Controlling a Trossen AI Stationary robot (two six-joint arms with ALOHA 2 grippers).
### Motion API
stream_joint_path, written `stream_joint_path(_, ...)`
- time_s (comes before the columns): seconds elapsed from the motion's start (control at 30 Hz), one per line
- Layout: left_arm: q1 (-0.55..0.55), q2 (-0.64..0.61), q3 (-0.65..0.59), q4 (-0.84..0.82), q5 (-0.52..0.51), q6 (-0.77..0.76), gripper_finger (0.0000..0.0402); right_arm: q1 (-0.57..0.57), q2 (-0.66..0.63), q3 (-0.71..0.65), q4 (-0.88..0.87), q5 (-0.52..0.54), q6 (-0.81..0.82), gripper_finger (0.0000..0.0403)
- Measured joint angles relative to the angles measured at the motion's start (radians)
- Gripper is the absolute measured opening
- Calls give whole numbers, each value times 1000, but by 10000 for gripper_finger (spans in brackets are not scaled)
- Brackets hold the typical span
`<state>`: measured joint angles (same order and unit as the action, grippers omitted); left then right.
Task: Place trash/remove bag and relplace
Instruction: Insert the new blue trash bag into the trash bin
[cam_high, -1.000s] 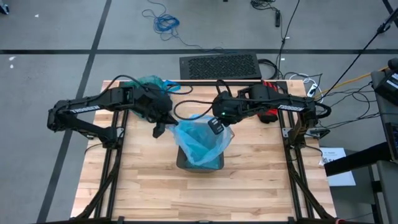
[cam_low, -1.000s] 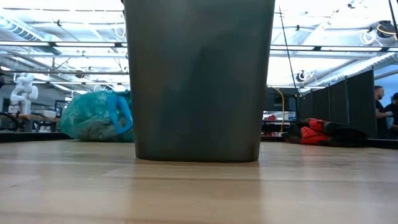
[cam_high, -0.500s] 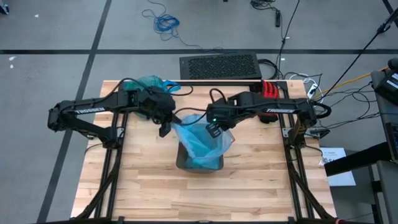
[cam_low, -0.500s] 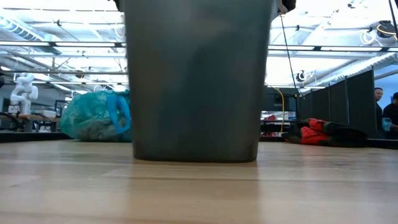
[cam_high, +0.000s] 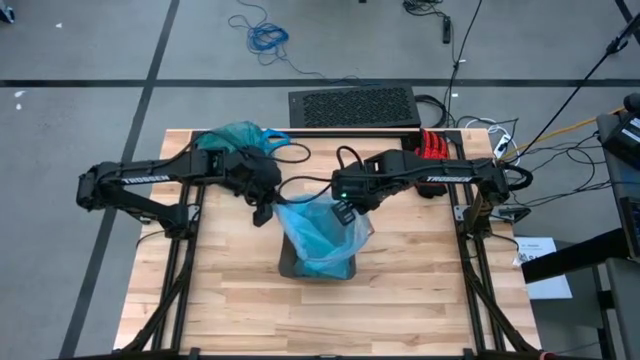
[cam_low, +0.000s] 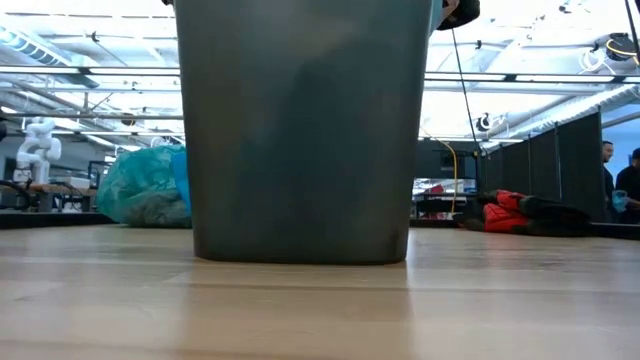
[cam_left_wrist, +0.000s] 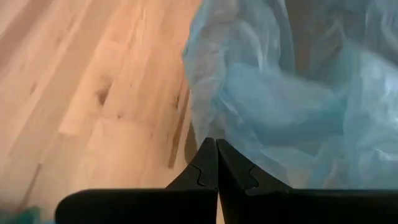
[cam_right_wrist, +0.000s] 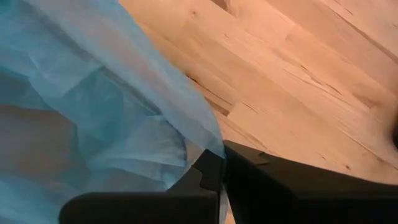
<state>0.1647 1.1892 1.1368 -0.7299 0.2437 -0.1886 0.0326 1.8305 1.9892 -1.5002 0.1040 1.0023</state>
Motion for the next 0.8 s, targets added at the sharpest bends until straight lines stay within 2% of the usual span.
stream_joint_path(0.4,-44,0,-29,-27,-17,25,0,-10,0,0,-26,-2,-10,0)
stream_joint_path(0.67,-43,3,-108,-31,38,91,1,-25,0,0,-31,-1,-35,0)
stream_joint_path(0.8,-43,4,-103,-30,65,91,22,-27,0,0,-32,3,-38,0)
